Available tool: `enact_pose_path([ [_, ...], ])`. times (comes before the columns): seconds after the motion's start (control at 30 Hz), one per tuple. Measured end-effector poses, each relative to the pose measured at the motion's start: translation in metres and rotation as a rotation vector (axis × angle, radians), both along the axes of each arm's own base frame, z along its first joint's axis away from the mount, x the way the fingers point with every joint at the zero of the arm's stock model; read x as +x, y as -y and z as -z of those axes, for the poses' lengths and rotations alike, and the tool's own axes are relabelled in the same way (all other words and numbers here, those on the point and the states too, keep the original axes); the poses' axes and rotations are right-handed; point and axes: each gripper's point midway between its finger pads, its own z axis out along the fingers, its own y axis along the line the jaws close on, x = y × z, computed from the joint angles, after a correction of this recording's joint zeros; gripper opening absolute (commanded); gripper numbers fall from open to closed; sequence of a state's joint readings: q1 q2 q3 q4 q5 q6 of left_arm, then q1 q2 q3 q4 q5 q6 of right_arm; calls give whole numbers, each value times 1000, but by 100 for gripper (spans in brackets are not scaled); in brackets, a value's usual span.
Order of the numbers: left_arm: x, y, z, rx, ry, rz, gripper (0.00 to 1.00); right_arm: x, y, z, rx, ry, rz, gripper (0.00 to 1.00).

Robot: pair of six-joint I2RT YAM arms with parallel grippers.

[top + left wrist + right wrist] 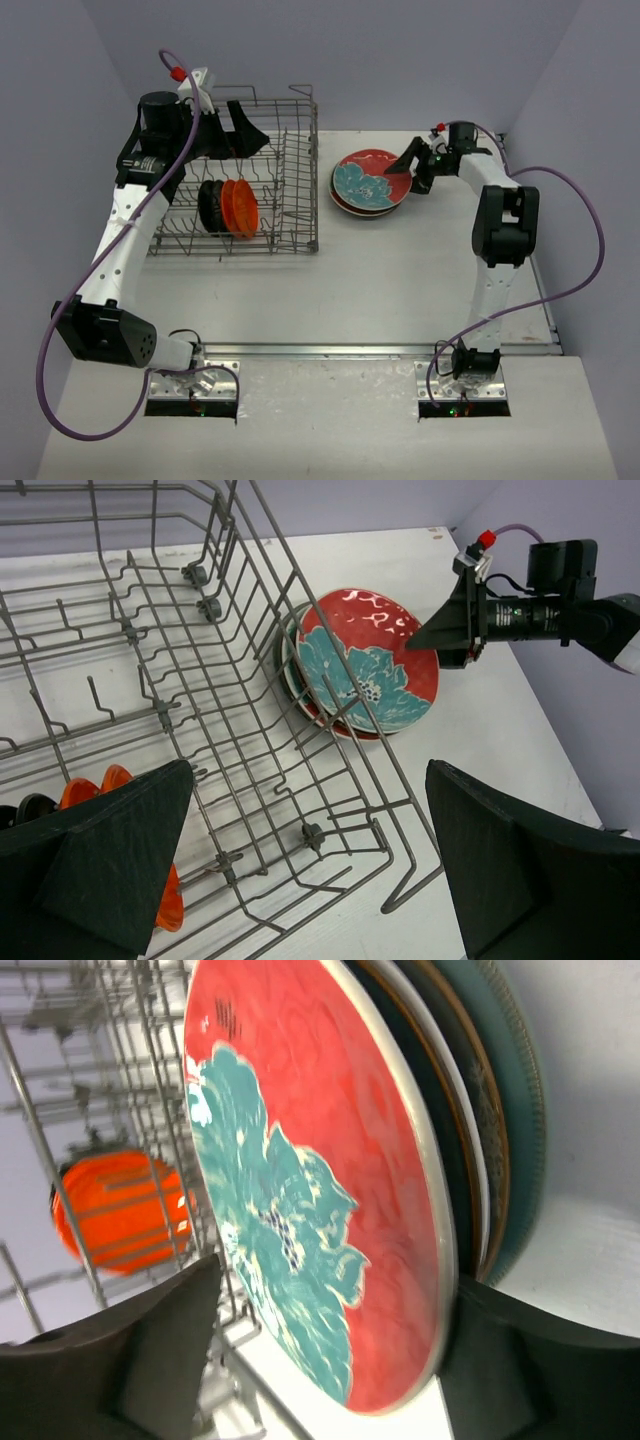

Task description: Unload the plates from the dish rack

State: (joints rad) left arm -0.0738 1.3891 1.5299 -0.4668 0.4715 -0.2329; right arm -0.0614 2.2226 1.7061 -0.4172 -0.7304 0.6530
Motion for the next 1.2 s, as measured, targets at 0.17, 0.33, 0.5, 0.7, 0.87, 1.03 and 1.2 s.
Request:
enact_pose_path([
  [0.17, 4, -10, 5, 34, -8, -56, 100, 2, -2, -3, -139, 23, 0, 97],
  [0.33, 11, -36, 16, 106, -35, -201, 100, 1, 5, -12, -371, 60, -3, 99],
  [0.5, 12, -71, 21, 206, -42, -373, 100, 0, 17, -34, -640, 153, -15, 99],
  [0.7, 4, -97, 16, 294, -27, -483, 92, 3, 25, -67, -798, 257, -19, 99],
  [0.87, -2, -103, 23, 371, -44, -466, 62, -13, 40, -86, -856, 317, -37, 99],
  [1.03, -8, -108, 41, 429, -91, -454, 23, -63, 48, -119, -864, 418, -40, 99],
  [1.2, -20, -111, 90, 468, -214, -447, 21, -101, 50, -158, -855, 559, 2, 99],
])
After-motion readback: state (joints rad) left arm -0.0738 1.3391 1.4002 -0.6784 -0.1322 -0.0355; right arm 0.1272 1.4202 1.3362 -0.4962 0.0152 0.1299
